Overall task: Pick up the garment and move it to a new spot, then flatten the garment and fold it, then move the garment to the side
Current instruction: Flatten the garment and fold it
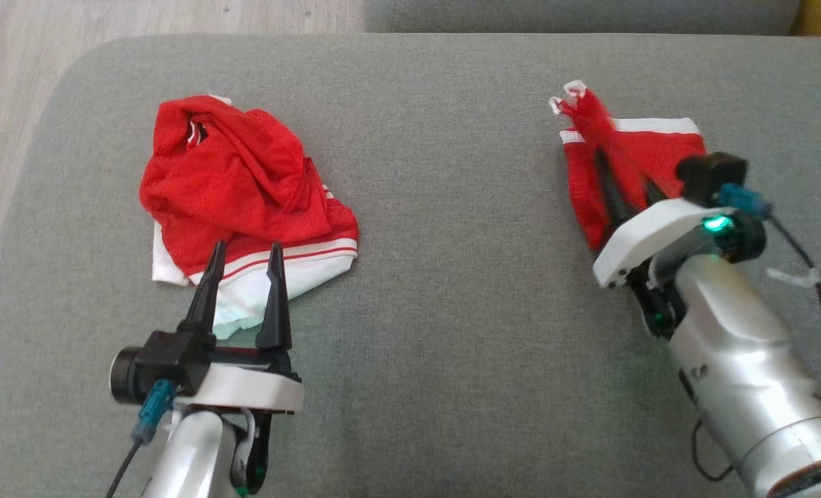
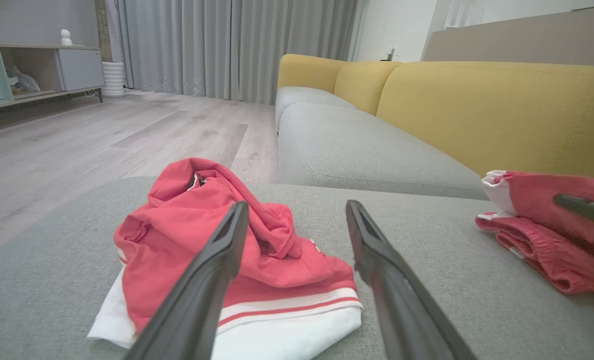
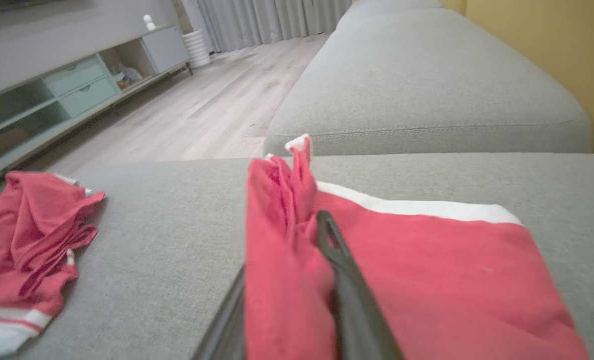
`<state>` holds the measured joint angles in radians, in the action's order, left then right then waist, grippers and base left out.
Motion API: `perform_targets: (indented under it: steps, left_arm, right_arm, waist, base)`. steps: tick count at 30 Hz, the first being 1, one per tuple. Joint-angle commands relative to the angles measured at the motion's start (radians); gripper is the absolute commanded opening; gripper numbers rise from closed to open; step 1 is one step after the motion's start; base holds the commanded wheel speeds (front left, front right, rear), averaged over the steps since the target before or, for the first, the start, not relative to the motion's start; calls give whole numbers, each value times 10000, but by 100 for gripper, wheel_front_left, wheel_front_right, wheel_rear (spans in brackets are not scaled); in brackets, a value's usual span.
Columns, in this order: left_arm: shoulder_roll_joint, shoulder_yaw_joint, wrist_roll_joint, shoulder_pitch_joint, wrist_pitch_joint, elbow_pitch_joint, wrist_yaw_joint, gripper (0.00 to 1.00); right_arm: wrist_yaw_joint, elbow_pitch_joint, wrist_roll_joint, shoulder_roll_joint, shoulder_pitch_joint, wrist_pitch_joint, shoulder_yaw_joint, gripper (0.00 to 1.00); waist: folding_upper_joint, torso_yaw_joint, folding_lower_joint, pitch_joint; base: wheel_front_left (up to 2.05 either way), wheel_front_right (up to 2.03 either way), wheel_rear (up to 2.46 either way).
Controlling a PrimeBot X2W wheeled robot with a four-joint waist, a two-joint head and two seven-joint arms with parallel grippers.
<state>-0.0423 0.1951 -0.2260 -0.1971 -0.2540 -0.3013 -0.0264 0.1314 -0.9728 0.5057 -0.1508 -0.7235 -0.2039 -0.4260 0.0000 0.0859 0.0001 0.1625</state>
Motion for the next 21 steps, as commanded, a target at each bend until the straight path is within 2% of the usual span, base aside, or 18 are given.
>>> perform_targets:
  steps: [1,5,9,14,21]
  left_arm:
    - [-80,-271,130,-158,-78,358,59,100]
    - [-85,-268,111,-105,-78,356,54,100]
    - [-94,-278,135,-111,-78,354,16,100]
    - [-92,-259,144,-90,-78,470,-26,100]
    - [-86,-237,135,68,-78,683,-8,100]
  right_arm:
    - [-7,175,-149,220,-56,-223,-271,100]
    - [-7,-94,-923,400,-27,-455,-962,100]
    - [-7,57,-1200,535,88,-563,-705,100]
    - [-7,1685,-1731,514,858,-574,824,100]
    - [-7,4403,-3316,869,2992,-577,3132,100]
  waist:
    - [0,-8,-1,-7]
    - [0,-197,-1,-92]
    - [0,-482,-1,-311]
    - [0,-934,-1,-623]
    - [0,-1606,-1,-898]
  base:
    - [0,0,0]
    - [0,0,0]
    - [0,0,0]
    - [0,0,0]
    - [0,0,0]
